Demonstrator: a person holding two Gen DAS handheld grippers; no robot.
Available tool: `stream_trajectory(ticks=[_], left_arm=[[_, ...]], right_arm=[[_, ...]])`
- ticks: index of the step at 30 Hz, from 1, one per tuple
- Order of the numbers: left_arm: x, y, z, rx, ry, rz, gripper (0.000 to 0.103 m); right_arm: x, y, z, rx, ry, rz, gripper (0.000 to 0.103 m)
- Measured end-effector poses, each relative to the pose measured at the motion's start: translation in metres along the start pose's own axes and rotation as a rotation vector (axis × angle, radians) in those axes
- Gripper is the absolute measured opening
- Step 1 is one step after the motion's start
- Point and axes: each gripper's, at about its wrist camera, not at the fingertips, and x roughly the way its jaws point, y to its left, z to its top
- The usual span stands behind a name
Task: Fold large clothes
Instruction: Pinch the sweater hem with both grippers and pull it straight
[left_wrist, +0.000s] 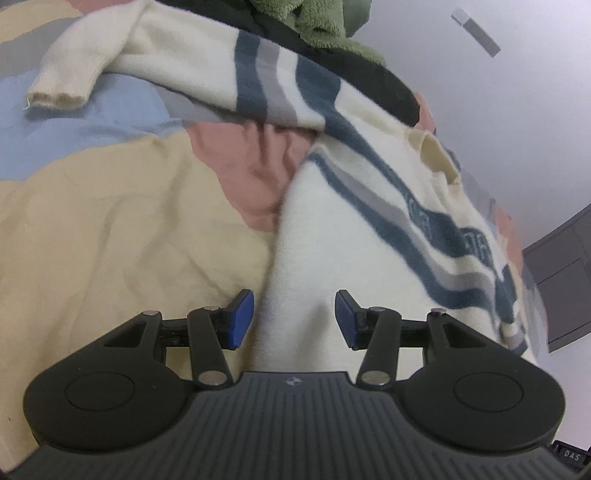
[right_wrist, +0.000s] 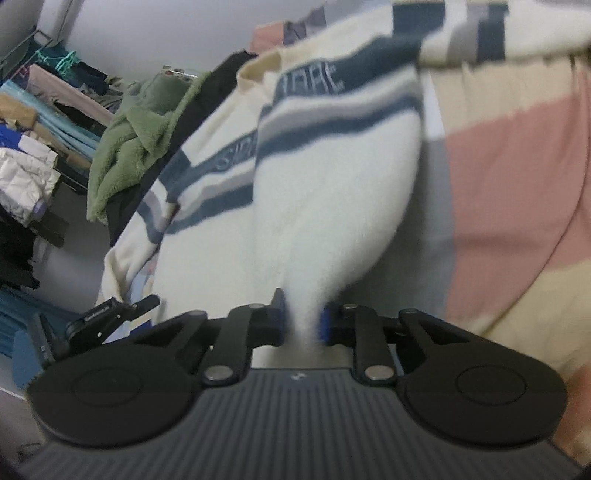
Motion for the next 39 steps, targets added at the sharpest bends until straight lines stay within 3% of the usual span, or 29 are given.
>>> stream_trajectory(ticks=[4,8,15,20,29,32,36,39], left_arm=[[-0.007,-0.005,0.002,0.035,-0.025,-0.008,0.057],[-0.004,-0.009,-0.002,0.056,0.000,-0.022,0.057],[0.013,-0.005,-0.016,0.032,0.089,-0.020,0.057],[0.027,-0.009,-0.034,0.011,0.172,-0.048,0.058],[0.030,0.002,-0.059,-0.177,0.274,-0.155,0.061],[0.028,0.001,-0.065,-0.207,0.314,-0.193,0.056],[0.019,0.000,-0.061,-0.217,0.344,-0.208,0.016],[-0.006,-0.009,-0.044,-0.142,0.313,-0.218,0.013]], right_arm=[[-0.010,0.000,0.021,-0.014,-0.060,-0.062,0.016],[-0.018,-0.004,0.041,-0.048,-0.124,-0.123,0.015],[-0.001,-0.036,0.051,-0.029,-0.171,-0.200,0.015],[0.007,-0.051,0.053,0.053,-0.162,-0.179,0.015],[0.010,-0.051,0.052,0.040,-0.186,-0.182,0.015],[0.006,-0.048,0.049,0.036,-0.190,-0.171,0.015],[-0.008,-0.039,0.048,0.012,-0.165,-0.144,0.015],[-0.023,-0.023,0.044,-0.041,-0.142,-0.123,0.015]])
